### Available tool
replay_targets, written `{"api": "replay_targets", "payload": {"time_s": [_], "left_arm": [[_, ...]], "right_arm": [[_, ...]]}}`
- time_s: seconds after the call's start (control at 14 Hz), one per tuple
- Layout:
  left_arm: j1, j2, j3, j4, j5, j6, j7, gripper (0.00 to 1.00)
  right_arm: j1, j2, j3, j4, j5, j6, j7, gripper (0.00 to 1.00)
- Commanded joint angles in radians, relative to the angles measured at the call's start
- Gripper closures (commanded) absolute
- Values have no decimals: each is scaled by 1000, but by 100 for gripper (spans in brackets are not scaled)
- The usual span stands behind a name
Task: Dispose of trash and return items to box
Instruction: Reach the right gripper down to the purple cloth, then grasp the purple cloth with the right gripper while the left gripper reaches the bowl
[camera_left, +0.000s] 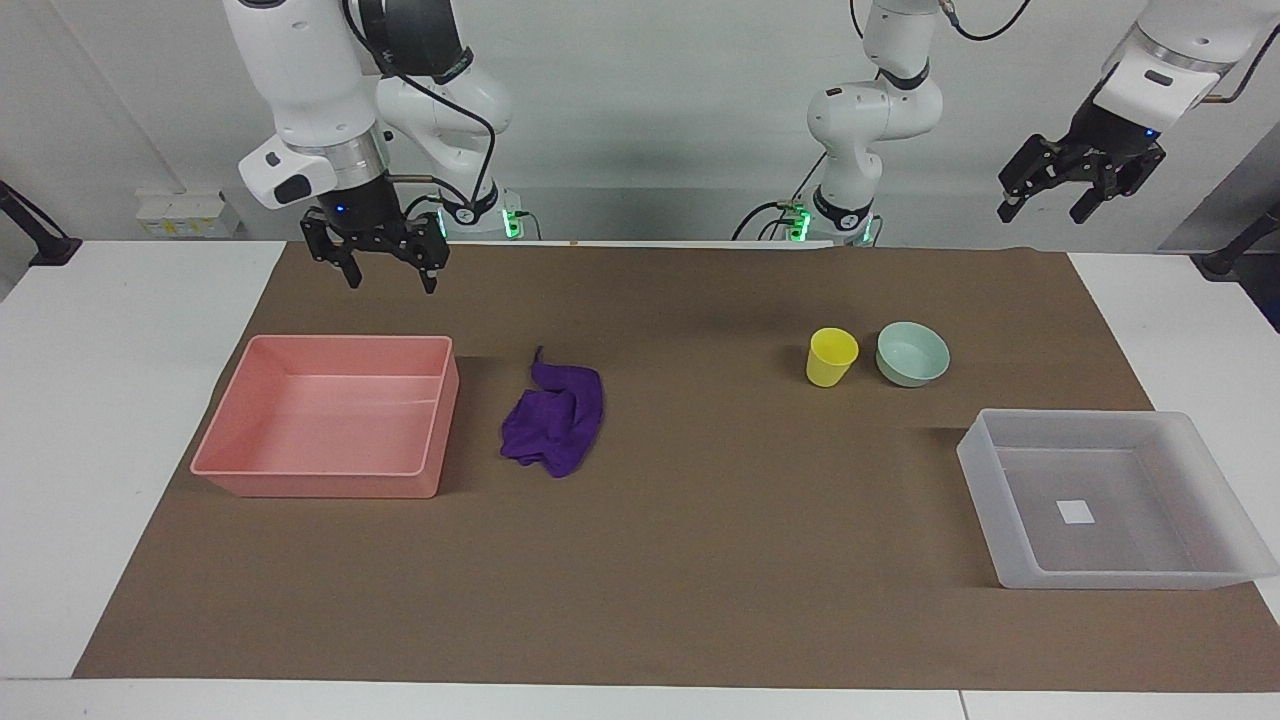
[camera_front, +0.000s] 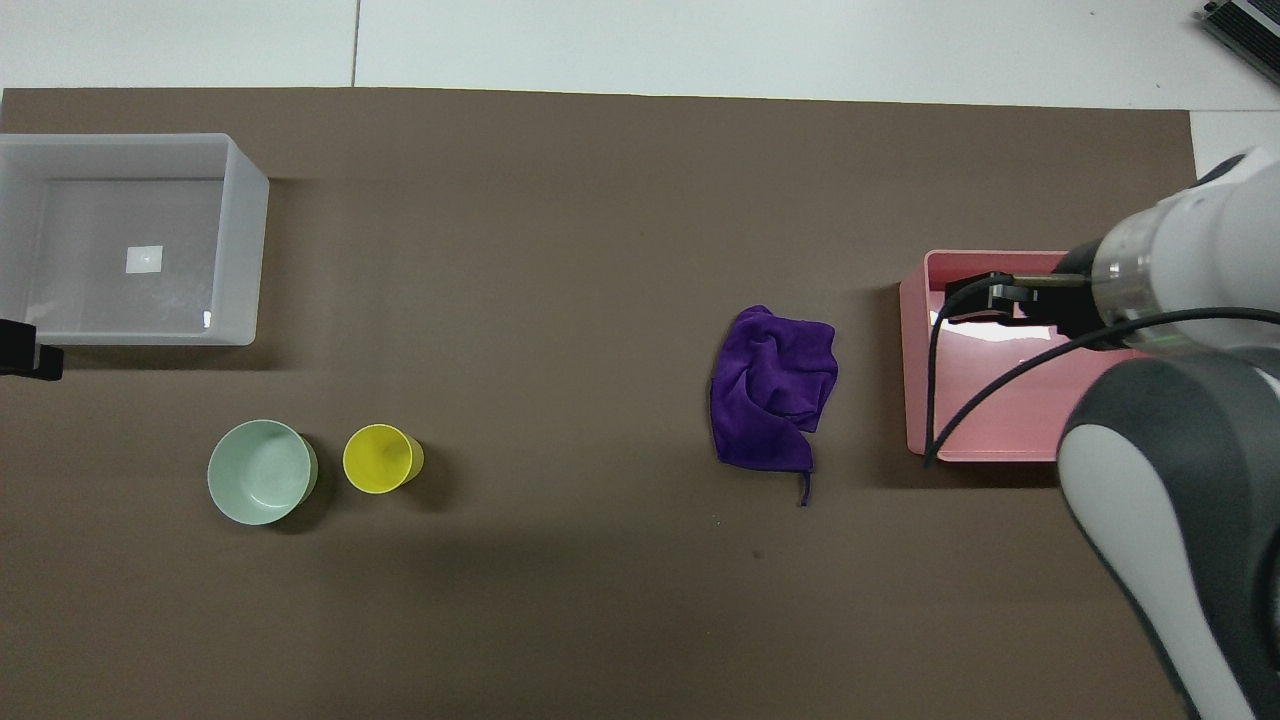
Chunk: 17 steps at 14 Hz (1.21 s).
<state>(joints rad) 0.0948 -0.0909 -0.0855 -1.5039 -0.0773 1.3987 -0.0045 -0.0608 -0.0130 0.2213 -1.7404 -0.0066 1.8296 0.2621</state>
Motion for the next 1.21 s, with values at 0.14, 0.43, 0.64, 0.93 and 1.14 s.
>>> {"api": "replay_targets", "payload": {"time_s": [0.14,0.43,0.64,0.93,1.14], "left_arm": [[-7,-9,9,-2,-9,-17,-11,0],[-1,-3,7,-12,1,-18,-5,0],[6,-4,12,-83,-7,-44,8,0],[8,0,13,-108,-7,-15,6,0],[29,-9,13,-187,-9,-24,1,0]], "right_arm": [[85,122,3,-14,-21,161,118,0],[145,206,4,-42,-101,272,215,0],[174,270,1,-68,-121,375,247,0],[176,329,3,-158,-200,494,258,0],[213,361,1,-221,-232,609,282,0]]}}
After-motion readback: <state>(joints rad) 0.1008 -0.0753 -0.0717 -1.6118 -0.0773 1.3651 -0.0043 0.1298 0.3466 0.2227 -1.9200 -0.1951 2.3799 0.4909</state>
